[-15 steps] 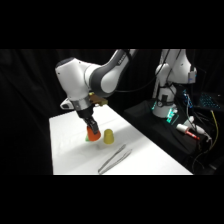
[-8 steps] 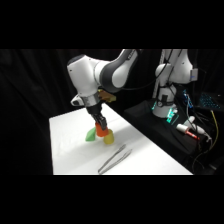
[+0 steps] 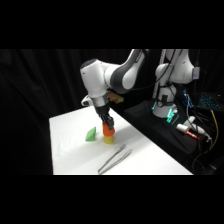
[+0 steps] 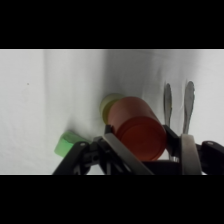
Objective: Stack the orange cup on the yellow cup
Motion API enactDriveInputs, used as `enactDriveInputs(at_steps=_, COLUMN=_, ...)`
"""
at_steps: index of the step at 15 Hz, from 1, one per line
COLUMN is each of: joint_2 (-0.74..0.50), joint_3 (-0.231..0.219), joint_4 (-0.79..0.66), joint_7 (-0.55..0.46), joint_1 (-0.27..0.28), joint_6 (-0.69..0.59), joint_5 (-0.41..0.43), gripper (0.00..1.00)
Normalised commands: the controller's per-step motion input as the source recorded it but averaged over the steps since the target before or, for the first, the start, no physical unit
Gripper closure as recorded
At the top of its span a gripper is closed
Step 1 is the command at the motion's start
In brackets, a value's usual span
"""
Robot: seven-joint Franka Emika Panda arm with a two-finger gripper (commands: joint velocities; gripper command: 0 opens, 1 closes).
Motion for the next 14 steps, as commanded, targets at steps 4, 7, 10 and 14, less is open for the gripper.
enactDriveInputs(at_steps=4, joint_2=-0.14, joint_3=-0.012, joint_4=-0.28, joint_7=-0.02, joint_1=-0.019, joint_6=0.33, joint_5=0.084, gripper=0.5)
enactDriveInputs(at_steps=7, joint_2=-0.1, joint_3=-0.026, joint_4=-0.23, joint_7=0.0, joint_1=-0.004, joint_6=0.31, joint_5=0.002, gripper=0.5)
enactDriveInputs(at_steps=10, joint_2=-0.13, joint_3=-0.05, joint_4=-0.23, joint_7=0.06, joint_1=0.017, joint_6=0.24, joint_5=-0.084, gripper=0.5)
enactDriveInputs(at_steps=14, joint_2=-0.23, joint_3=-0.066, joint_4=-0.27, joint_7=0.08, joint_1=0.002, joint_6=0.14, joint_5=-0.103, gripper=0.5)
